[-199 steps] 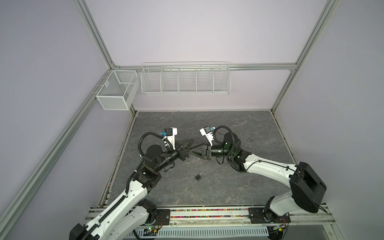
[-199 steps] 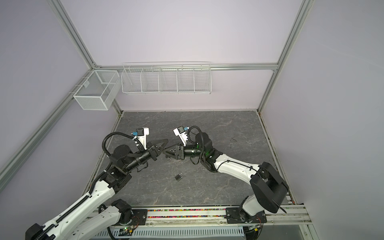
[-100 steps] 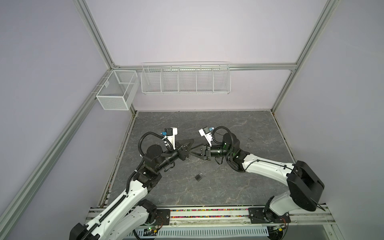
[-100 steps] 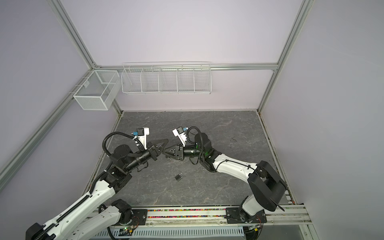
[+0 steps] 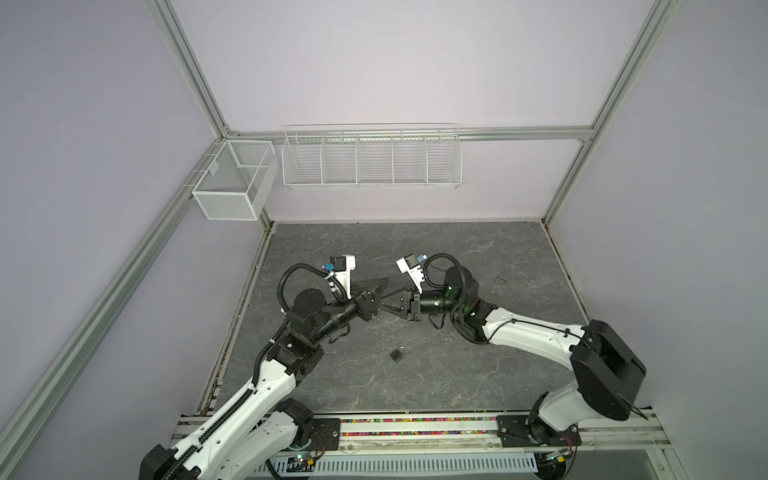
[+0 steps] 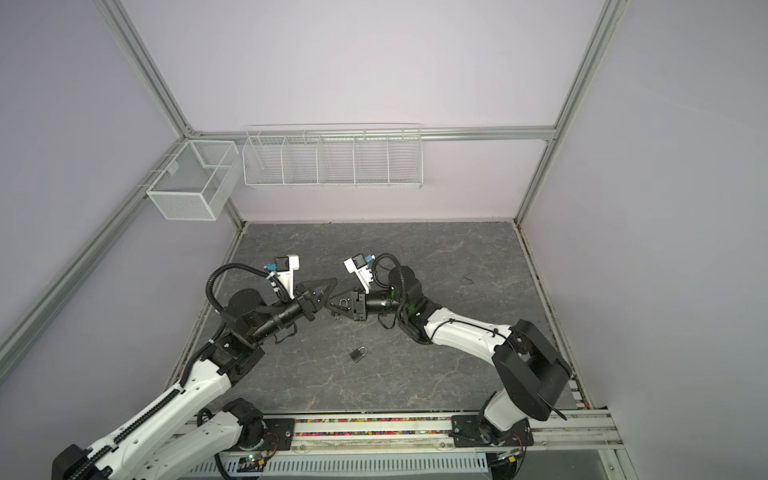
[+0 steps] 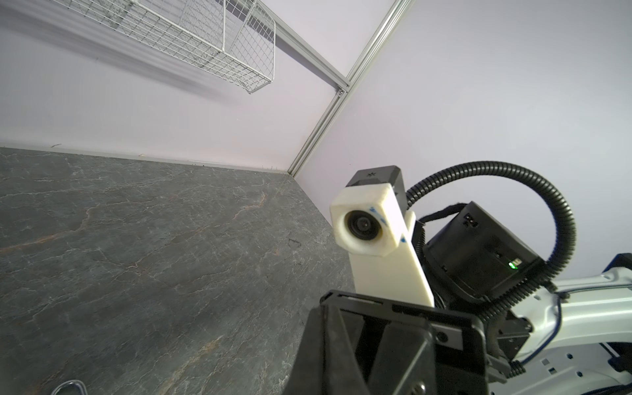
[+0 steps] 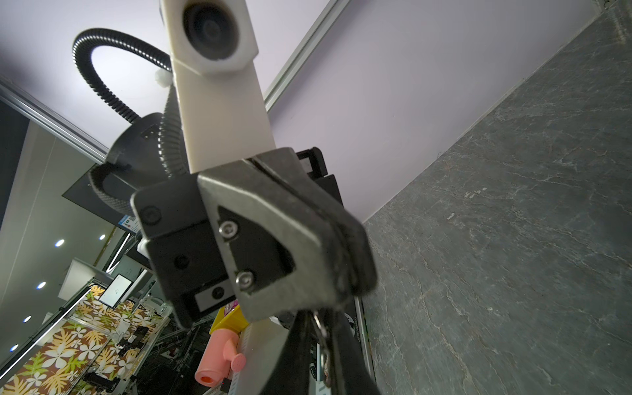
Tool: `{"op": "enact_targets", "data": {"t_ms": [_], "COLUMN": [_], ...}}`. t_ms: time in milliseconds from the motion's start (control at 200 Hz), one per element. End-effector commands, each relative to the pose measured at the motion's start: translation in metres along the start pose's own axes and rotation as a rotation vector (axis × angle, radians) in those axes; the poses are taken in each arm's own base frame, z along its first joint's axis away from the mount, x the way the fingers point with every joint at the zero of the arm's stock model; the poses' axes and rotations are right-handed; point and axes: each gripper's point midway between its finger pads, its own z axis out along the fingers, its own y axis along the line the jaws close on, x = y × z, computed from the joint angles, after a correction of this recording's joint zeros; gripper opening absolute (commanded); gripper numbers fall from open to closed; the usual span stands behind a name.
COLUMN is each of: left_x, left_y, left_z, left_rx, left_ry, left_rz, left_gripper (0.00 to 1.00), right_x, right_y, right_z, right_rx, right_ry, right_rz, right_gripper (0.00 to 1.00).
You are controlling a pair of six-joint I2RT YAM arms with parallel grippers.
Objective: Unlock with the key
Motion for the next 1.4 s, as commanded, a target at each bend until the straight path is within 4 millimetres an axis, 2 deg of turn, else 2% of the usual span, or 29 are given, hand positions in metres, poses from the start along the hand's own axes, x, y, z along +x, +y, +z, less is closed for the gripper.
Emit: {"op": "enact_targets", "data": {"t_ms": [0, 185, 255, 495, 545, 650, 775, 800, 820, 870, 1010, 1180, 1400], "left_x": [-0.018, -0.020, -0.020, -0.026, -0.028, -0.030, -0.032, -0.031, -0.030, -0.028, -0.007, 0.042, 0.106], "left_y": [-0.015, -0.016, -0.017, -0.022, -0.019, -0.015, -0.004, 0.000, 0.004, 0.013, 0.037, 0.056, 0.052], "left_z": [-0.003, -0.004, -0.004, -0.006, -0.007, -0.009, -0.015, -0.017, -0.018, -0.023, -0.037, -0.043, -0.036], "left_rx": [0.039, 0.036, 0.040, 0.054, 0.023, -0.016, -0.098, -0.127, -0.149, -0.213, -0.366, -0.452, -0.456], "left_ry": [-0.045, -0.052, -0.053, -0.069, -0.073, -0.064, -0.065, -0.062, -0.057, -0.047, 0.058, 0.253, 0.505], "left_rz": [0.026, 0.027, 0.027, 0.035, 0.029, 0.033, 0.014, 0.007, 0.002, -0.008, -0.040, -0.081, -0.004], "left_gripper": [0.00, 0.00, 0.00, 0.00, 0.17, 0.38, 0.54, 0.55, 0.55, 0.57, 0.61, 0.65, 0.67], "right_x": [0.002, 0.003, 0.002, 0.000, 0.000, 0.003, 0.009, 0.008, 0.017, 0.021, 0.035, 0.054, 0.079], "right_y": [0.005, 0.007, 0.009, 0.010, 0.008, -0.001, -0.011, -0.011, -0.020, -0.028, -0.051, -0.070, -0.094], "right_z": [0.001, 0.000, -0.001, -0.004, -0.006, -0.012, -0.020, -0.022, -0.027, -0.034, -0.059, -0.088, -0.129], "right_rx": [-0.032, -0.037, -0.037, -0.013, 0.005, 0.053, 0.115, 0.123, 0.147, 0.190, 0.330, 0.473, 0.670], "right_ry": [0.009, 0.011, 0.007, 0.005, 0.004, 0.012, 0.030, 0.028, 0.039, 0.039, 0.061, 0.076, 0.083], "right_rz": [0.003, -0.002, -0.006, -0.006, 0.000, 0.014, 0.032, 0.031, 0.051, 0.071, 0.104, 0.112, 0.203], "right_gripper": [0.13, 0.11, 0.07, 0.07, 0.07, 0.07, 0.07, 0.07, 0.07, 0.07, 0.07, 0.07, 0.07]}}
